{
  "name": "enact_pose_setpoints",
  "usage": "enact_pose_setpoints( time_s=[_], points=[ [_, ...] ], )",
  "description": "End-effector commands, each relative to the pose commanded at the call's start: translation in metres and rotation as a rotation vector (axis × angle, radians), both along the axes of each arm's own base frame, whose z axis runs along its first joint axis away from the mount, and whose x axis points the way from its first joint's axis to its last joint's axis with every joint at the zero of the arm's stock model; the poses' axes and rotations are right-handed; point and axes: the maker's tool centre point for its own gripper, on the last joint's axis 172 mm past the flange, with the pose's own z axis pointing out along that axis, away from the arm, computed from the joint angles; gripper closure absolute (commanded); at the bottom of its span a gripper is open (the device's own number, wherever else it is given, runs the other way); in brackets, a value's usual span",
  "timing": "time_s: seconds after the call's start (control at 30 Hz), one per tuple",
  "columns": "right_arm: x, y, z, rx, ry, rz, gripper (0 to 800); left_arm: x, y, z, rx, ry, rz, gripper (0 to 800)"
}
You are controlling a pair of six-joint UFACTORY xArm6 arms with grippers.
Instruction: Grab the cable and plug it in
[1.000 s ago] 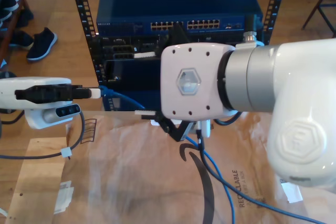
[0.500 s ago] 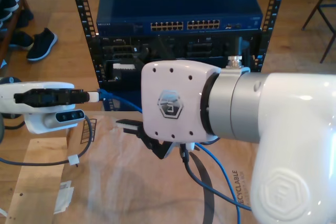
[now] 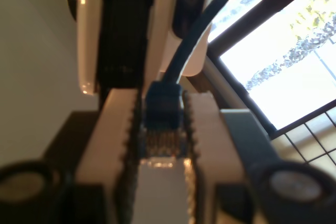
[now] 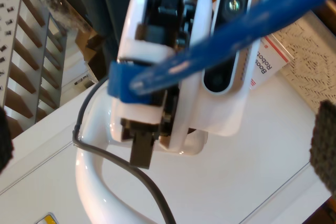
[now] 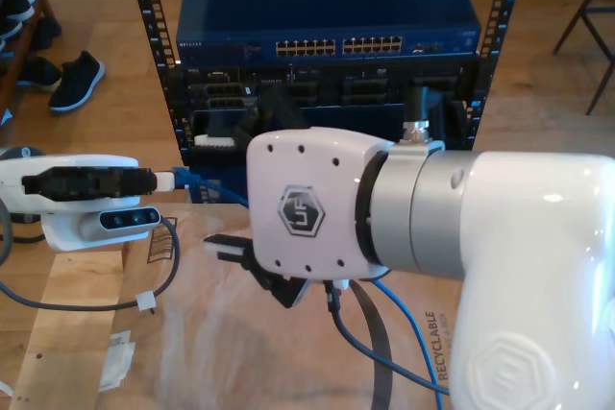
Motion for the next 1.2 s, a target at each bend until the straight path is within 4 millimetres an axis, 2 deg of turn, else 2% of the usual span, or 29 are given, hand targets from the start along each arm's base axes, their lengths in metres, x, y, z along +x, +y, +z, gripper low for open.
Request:
enact_pose_setpoints(
  time_s=[0.17,0.57,0.7,0.97,1.2],
  points=[
    [0.0024,-0.0003,0.0093,0.020,-0.028,-0.017,107,-0.0029,-0.0066,-0.0027,-0.003,0.011,-0.017,778],
    [0.0039,-0.0019,0.0065,0.020,-0.032,-0.027,338,-0.0031,-0.0084,-0.0026,0.001,0.007,-0.019,769],
    [0.0040,-0.0012,0.0040,0.015,-0.029,-0.026,363,-0.0042,-0.0107,-0.0023,0.000,0.007,-0.028,769],
    [0.0076,-0.0040,0.0066,0.022,-0.041,-0.042,480,-0.0051,-0.0118,-0.0007,-0.001,0.001,-0.031,766],
    [0.0085,-0.0026,0.0020,0.016,-0.035,-0.044,490,-0.0053,-0.0123,-0.0007,-0.001,0.000,-0.032,756]
  ],
)
